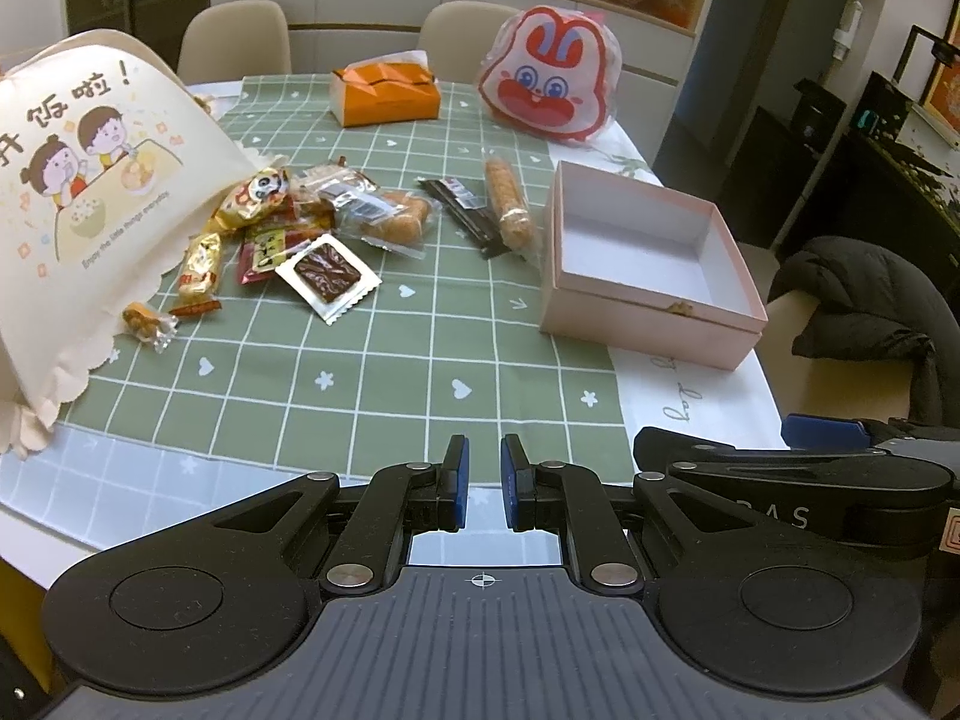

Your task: Organize snacks

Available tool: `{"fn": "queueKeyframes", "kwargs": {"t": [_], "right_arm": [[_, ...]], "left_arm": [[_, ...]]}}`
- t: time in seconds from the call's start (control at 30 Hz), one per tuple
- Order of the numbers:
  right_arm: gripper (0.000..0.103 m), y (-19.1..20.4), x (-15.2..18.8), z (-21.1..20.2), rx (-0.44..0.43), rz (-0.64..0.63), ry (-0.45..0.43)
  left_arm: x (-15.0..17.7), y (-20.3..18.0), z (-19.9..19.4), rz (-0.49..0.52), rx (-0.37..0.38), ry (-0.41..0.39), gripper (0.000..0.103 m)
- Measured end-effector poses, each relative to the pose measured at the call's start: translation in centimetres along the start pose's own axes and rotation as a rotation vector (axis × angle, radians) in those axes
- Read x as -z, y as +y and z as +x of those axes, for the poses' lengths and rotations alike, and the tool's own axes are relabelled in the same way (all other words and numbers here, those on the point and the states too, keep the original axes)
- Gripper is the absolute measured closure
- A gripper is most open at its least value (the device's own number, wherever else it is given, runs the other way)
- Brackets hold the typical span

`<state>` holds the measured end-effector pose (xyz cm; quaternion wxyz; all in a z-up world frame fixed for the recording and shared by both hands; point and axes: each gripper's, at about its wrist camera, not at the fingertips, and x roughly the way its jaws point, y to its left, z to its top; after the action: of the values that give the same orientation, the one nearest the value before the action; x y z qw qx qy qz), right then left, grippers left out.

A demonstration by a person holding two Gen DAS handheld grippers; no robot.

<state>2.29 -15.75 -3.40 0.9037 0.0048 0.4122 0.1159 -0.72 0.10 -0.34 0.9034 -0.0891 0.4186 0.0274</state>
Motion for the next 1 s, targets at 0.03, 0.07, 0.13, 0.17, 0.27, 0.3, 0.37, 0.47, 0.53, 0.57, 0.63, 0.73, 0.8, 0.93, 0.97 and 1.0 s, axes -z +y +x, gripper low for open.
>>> {"fn": "queueKeyframes", "kwargs": {"t": [0.03,0.07,0.13,0.17,0.27,0.3,0.37,0.47,0.53,0.57,0.63,0.73,0.8,0.93,0.97,1.0], "right_arm": [[0.000,0.0,0.0,0.0,0.001,-0.001,0.000],[0.000,0.0,0.0,0.0,0.002,-0.001,0.000],[0.000,0.0,0.0,0.0,0.002,-0.001,0.000],[0.000,0.0,0.0,0.0,0.001,-0.001,0.000],[0.000,0.1,0.0,0.0,0.002,-0.001,0.001],[0.000,0.1,0.0,0.0,0.002,-0.001,0.002],[0.000,0.2,0.0,0.1,0.002,-0.002,0.003],[0.000,0.2,0.0,0.1,0.003,-0.002,0.004],[0.000,0.3,0.1,0.1,0.004,-0.003,0.005],[0.000,0.3,0.1,0.2,0.004,-0.003,0.006],[0.000,0.4,0.1,0.2,0.003,-0.003,0.007],[0.000,0.7,-0.1,0.4,-0.004,-0.007,0.001],[0.000,0.9,-0.3,0.5,-0.015,-0.012,-0.023],[0.000,2.1,-1.2,1.1,-0.037,-0.072,-0.104],[0.000,2.8,-1.6,1.8,-0.044,-0.093,-0.129],[0.000,3.4,-2.0,2.4,-0.040,-0.105,-0.143]], "left_arm": [[0.0,0.0,0.0,-0.001,0.000,0.001,0.089],[0.0,0.0,0.0,-0.001,0.000,0.001,0.089],[0.0,0.1,0.0,-0.003,0.002,0.003,0.089],[0.1,0.1,0.0,-0.004,0.003,0.005,0.089],[0.2,0.2,0.1,-0.009,0.005,0.011,0.089],[0.2,0.3,0.1,-0.010,0.006,0.012,0.089],[0.2,0.4,0.1,-0.012,0.006,0.014,0.089],[0.2,0.6,0.1,-0.018,0.005,0.015,0.089],[0.2,0.8,0.2,-0.023,0.004,0.016,0.089],[0.2,0.9,0.2,-0.026,0.003,0.016,0.089],[0.2,1.2,0.2,-0.035,-0.002,0.016,0.089],[0.2,1.9,0.4,-0.058,-0.013,0.023,0.089],[0.0,2.9,0.7,-0.088,-0.006,0.028,0.089],[-0.3,6.7,1.8,-0.202,0.124,0.016,0.089],[-0.3,8.0,2.2,-0.233,0.149,0.020,0.089],[-0.4,9.6,2.8,-0.273,0.153,0.033,0.089]]}}
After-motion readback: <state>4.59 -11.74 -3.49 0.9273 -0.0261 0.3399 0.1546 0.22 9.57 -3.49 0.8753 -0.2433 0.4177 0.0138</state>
